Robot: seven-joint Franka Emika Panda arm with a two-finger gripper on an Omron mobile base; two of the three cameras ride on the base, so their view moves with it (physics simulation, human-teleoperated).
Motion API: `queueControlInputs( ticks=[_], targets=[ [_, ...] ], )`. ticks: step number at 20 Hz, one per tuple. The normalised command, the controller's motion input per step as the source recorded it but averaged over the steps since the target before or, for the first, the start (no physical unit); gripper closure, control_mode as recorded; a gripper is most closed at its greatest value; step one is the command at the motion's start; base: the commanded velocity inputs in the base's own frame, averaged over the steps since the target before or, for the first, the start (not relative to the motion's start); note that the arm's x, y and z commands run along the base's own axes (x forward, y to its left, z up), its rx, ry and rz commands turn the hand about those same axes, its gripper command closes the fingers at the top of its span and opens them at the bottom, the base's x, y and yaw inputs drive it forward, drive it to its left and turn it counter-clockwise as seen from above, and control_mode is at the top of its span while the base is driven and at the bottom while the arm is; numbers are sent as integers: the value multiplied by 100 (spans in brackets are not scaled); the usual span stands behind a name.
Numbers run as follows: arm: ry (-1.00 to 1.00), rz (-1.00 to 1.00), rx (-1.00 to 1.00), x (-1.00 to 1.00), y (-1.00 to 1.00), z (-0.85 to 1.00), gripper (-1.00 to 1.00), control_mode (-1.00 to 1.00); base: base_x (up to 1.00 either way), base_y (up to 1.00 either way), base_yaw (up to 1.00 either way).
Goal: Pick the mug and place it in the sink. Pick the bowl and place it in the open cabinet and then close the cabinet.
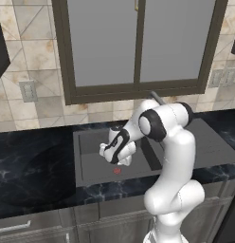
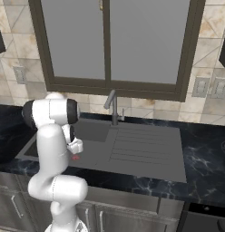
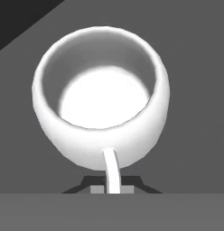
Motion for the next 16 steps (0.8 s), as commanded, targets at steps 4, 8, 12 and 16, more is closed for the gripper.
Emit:
queueControlInputs(
  ticks=[4, 8, 12, 16],
  targets=[
    [0, 0, 0, 21, 0, -21, 100, -100, 0, 0, 0],
    [0, 0, 0, 24, 0, -19, 100, -100, 0, 0, 0],
    [0, 0, 0, 25, 0, -19, 100, -100, 0, 0, 0],
    [0, 0, 0, 27, 0, -19, 100, -100, 0, 0, 0]
  ],
)
